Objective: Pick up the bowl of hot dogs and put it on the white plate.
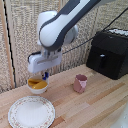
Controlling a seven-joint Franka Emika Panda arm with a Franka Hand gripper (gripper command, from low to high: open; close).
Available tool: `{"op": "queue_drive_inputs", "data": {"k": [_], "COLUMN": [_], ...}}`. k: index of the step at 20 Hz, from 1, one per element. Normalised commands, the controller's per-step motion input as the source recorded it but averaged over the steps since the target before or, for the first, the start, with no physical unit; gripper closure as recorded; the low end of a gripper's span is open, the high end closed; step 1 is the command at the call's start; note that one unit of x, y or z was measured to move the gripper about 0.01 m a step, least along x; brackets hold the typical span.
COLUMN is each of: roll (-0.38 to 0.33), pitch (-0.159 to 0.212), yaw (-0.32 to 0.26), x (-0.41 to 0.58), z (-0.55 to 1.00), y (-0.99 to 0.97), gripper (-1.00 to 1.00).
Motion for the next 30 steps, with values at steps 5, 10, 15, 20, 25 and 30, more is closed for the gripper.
{"op": "queue_drive_inputs", "data": {"k": [5, 10, 15, 20, 25, 30], "roll": [-0.065, -0.061, -0.087, -0.116, -0.013, 0.017], "pitch": [0.004, 0.000, 0.015, 0.036, 0.022, 0.000], "yaw": [0.062, 0.060, 0.049, 0.033, 0.002, 0.004], "x": [0.207, 0.261, 0.170, 0.135, 0.041, 0.112], "z": [-0.31, -0.31, -0.40, -0.33, 0.10, 0.45], "y": [0.31, 0.09, 0.15, 0.29, 0.08, -0.14], "gripper": [1.00, 1.00, 1.00, 1.00, -1.00, -1.00]}}
